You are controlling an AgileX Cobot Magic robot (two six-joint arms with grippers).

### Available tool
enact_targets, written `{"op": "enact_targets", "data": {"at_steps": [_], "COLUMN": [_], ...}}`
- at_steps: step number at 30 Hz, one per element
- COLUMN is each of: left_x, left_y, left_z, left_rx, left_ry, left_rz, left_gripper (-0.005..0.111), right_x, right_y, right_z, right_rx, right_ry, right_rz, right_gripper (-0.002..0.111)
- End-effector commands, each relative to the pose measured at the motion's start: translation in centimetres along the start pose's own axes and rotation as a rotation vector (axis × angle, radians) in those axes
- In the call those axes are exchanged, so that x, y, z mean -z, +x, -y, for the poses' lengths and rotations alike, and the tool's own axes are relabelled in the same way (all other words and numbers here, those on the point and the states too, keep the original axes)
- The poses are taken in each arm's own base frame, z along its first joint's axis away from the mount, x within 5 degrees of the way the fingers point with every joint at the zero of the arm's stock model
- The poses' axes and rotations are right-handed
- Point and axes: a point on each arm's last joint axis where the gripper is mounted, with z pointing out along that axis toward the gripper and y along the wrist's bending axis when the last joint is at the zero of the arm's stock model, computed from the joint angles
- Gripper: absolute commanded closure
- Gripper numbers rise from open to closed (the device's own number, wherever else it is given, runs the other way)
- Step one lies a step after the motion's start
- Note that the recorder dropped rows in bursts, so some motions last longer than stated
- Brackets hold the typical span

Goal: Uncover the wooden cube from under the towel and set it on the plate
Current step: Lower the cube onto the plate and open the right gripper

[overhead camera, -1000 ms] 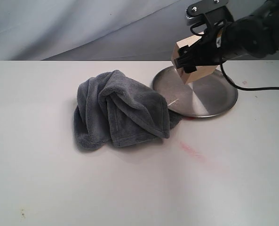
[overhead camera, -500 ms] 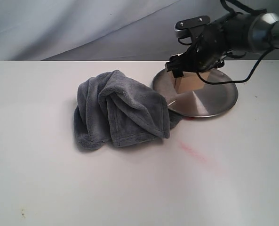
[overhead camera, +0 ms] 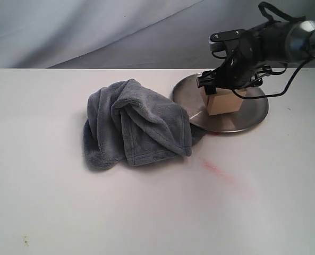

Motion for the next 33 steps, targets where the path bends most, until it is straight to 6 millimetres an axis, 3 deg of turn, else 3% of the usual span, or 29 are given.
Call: {"op": "enact_targets", "data": {"at_steps": [1, 7, 14, 28, 33], "left_x": [0.01, 0.01, 0.01, 0.01, 0.01], "left_y": [0.03, 0.03, 0.03, 0.03, 0.03], "left_z": [-0.02, -0.02, -0.02, -0.02, -0.02], "left_rx": [0.005, 0.005, 0.005, 0.005, 0.005], "left_ry": [-0.003, -0.003, -0.003, -0.003, -0.003], "left_rz": [0.011, 0.011, 0.011, 0.011, 0.011], "left_gripper": [0.107, 0.107, 0.107, 0.107, 0.107], "right_x": [0.36, 0.36, 0.37, 0.4, 0.4], "right_y": [-0.53, -0.53, -0.65, -0.98, -0.98], "right_z": [0.17, 0.17, 0.14, -0.03, -0.03], "right_rx": [0.009, 0.009, 0.009, 0.008, 0.008], "right_ry": [-0.001, -0.001, -0.004, -0.014, -0.014], "right_rz": [0.024, 0.024, 0.038, 0.074, 0.074], "right_gripper": [0.068, 0.06, 0.032, 0.028, 0.008]}}
